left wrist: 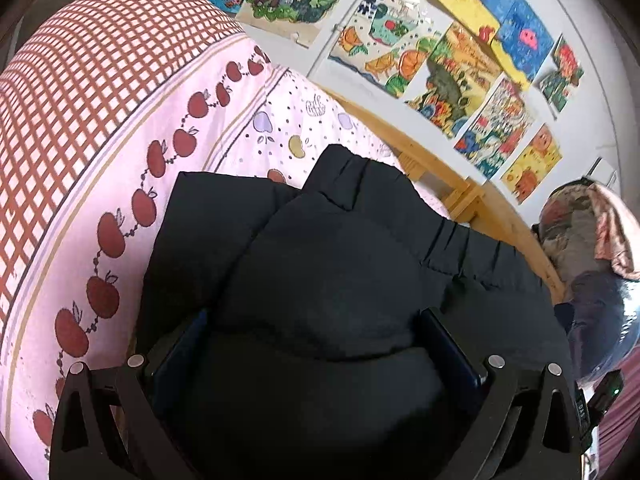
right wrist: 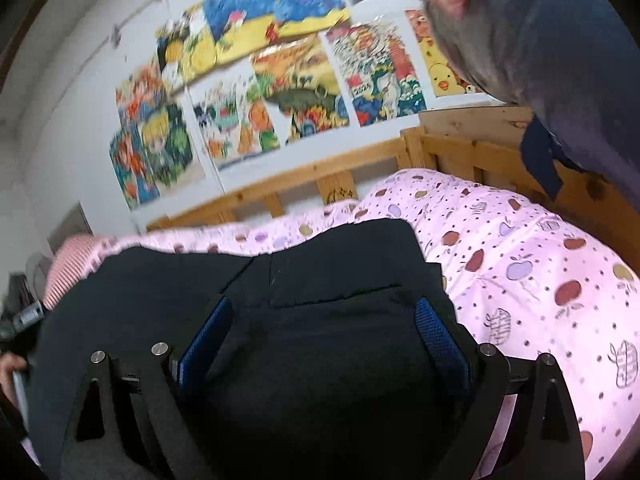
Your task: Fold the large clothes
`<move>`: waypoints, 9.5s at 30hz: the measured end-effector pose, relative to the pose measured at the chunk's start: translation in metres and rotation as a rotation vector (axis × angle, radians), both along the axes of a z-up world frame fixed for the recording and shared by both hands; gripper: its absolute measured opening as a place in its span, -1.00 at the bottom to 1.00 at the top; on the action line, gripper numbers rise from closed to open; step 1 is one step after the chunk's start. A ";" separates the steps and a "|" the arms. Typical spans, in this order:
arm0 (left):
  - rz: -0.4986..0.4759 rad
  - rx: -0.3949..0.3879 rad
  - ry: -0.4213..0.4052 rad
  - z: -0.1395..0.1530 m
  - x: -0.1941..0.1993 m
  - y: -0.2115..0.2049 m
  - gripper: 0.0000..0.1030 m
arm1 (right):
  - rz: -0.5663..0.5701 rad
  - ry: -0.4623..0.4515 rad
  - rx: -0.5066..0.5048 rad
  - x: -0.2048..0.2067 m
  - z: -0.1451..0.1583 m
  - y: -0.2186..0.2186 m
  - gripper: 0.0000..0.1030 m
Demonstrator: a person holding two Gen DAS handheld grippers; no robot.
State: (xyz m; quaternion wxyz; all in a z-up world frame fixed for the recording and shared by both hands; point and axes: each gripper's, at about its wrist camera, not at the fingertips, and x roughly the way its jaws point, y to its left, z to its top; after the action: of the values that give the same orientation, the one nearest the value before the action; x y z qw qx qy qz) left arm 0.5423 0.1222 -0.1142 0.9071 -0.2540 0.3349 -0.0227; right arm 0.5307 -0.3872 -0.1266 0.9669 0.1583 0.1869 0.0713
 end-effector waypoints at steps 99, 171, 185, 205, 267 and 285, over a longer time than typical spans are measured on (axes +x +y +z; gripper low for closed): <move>-0.263 -0.037 0.157 0.091 -0.172 0.032 -0.53 | 0.228 0.381 -0.029 -0.117 0.071 0.051 -0.64; -0.130 0.503 -0.148 0.193 -0.380 -0.090 0.99 | 0.114 0.066 -0.211 -0.344 0.173 0.091 0.86; -0.140 0.503 -0.179 0.195 -0.436 -0.088 0.99 | 0.178 0.028 -0.200 -0.396 0.177 0.113 0.88; -0.144 0.524 -0.196 0.188 -0.485 -0.095 0.99 | 0.200 -0.012 -0.216 -0.450 0.166 0.127 0.95; -0.043 0.533 -0.249 0.097 -0.496 -0.081 0.99 | 0.080 -0.069 -0.261 -0.457 0.086 0.141 0.96; -0.042 0.534 -0.249 0.097 -0.496 -0.082 0.99 | 0.081 -0.065 -0.258 -0.456 0.086 0.138 0.96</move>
State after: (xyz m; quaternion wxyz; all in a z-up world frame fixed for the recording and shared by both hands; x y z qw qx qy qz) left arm 0.0461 0.0400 -0.0168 0.9752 0.0052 0.2206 0.0166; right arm 0.0751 -0.2492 -0.0410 0.9811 0.0225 0.1692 0.0910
